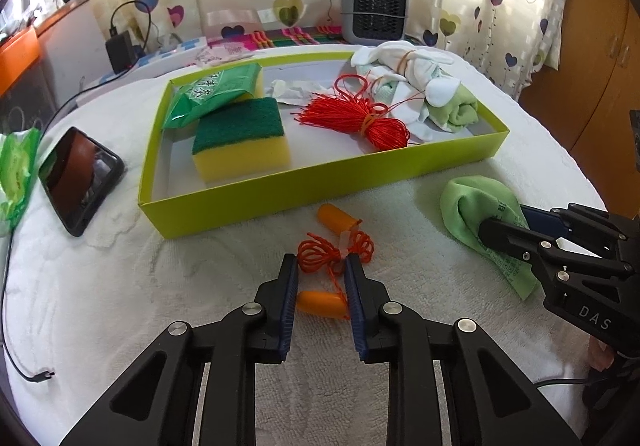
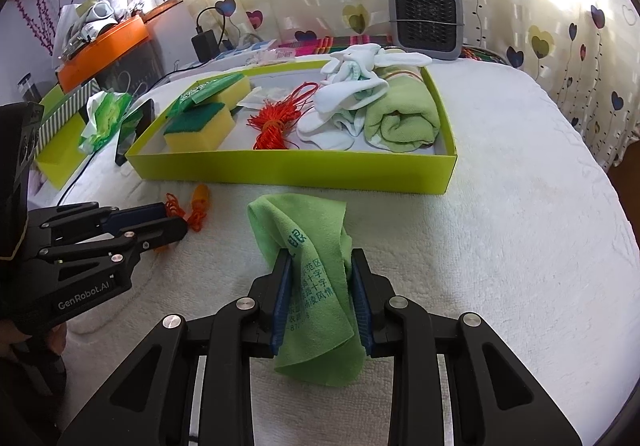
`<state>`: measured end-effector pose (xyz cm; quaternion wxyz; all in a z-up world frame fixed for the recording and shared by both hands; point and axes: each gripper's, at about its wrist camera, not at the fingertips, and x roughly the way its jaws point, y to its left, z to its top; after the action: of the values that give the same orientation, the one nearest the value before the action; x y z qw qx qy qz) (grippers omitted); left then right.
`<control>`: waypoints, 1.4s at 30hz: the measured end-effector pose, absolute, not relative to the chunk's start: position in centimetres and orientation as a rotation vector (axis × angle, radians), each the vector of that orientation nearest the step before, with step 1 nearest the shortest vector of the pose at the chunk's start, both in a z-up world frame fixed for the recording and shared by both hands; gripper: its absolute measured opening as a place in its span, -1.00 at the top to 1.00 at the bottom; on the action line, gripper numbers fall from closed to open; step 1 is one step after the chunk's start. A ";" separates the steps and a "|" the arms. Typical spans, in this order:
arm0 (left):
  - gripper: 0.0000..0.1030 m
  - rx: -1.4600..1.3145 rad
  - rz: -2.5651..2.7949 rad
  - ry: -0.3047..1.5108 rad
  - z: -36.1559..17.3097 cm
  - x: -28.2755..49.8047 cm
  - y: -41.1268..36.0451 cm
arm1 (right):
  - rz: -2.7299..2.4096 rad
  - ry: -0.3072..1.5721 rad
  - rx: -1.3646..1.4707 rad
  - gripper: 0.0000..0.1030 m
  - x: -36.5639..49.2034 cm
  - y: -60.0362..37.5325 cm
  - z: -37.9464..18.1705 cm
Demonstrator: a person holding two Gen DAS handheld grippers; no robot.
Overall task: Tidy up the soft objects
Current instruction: 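Grasp the green printed cloth with the right gripper while the left grasps the orange earplugs, then carry the green cloth and orange earplugs over the box with both grippers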
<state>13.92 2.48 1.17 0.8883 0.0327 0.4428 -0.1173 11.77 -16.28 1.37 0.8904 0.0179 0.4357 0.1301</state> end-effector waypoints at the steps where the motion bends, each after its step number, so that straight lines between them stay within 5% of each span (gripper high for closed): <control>1: 0.58 0.063 -0.248 0.917 1.2 13.9 2.6 | 0.270 0.904 0.038 0.43 11.8 -16.3 1.4; 42: 0.60 -0.059 -0.342 0.813 4.4 12.4 3.1 | 0.277 0.792 0.075 0.73 10.6 -16.8 3.3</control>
<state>12.40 3.14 4.37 0.9040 -0.0285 0.3933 -0.1653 10.64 -16.76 3.33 0.9125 0.0365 0.3846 0.1346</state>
